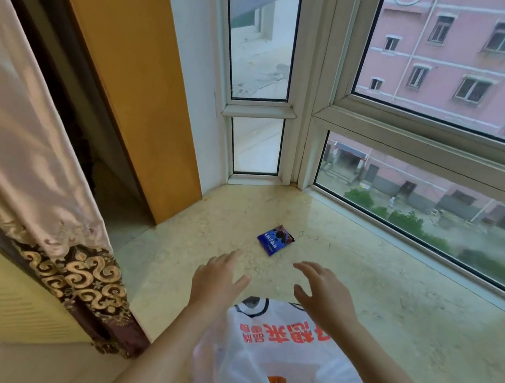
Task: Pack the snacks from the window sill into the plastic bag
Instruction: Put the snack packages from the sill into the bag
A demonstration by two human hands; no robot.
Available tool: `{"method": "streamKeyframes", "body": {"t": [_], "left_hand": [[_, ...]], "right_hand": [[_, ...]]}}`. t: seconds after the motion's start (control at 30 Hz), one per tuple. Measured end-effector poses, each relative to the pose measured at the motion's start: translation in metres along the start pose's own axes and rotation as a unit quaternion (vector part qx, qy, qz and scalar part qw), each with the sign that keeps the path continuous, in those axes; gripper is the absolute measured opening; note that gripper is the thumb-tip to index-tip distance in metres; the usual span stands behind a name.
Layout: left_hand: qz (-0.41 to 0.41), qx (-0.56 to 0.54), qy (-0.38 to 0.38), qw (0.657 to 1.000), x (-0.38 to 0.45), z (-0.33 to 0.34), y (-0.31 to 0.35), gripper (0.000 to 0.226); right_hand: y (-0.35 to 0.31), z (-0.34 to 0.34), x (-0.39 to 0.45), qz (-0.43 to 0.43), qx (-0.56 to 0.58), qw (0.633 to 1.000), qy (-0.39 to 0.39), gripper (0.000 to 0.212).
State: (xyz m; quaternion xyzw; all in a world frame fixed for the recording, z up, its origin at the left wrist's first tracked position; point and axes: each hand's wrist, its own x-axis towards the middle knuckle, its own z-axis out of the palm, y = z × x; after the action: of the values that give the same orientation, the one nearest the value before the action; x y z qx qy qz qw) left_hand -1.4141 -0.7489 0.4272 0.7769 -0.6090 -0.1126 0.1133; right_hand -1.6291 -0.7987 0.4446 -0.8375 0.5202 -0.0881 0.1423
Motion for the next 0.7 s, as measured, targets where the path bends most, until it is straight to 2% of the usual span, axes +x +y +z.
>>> {"method": "streamKeyframes", "body": {"t": [0.13,0.33,0.53,0.7], "left_hand": [[0.020,-0.017,-0.054,0.998,0.052,0.025,-0.019,0.063],[0.042,-0.011,-0.066,0.997,0.144,0.064,-0.035,0.073],[0.052,0.016,-0.137,0.989,0.239,0.137,-0.039,0.082],[0.051,0.025,-0.165,0.985,0.291,0.200,-0.036,0.086]], "right_hand": [[-0.003,0.033,0.039,0.046,0.010,0.998,-0.039,0.043],[0.011,0.061,0.103,0.082,-0.030,0.994,-0.067,0.051],[0.029,0.108,0.171,0.111,-0.050,0.987,-0.109,0.056],[0.049,0.147,0.203,0.117,-0.059,0.981,-0.143,0.057]]}}
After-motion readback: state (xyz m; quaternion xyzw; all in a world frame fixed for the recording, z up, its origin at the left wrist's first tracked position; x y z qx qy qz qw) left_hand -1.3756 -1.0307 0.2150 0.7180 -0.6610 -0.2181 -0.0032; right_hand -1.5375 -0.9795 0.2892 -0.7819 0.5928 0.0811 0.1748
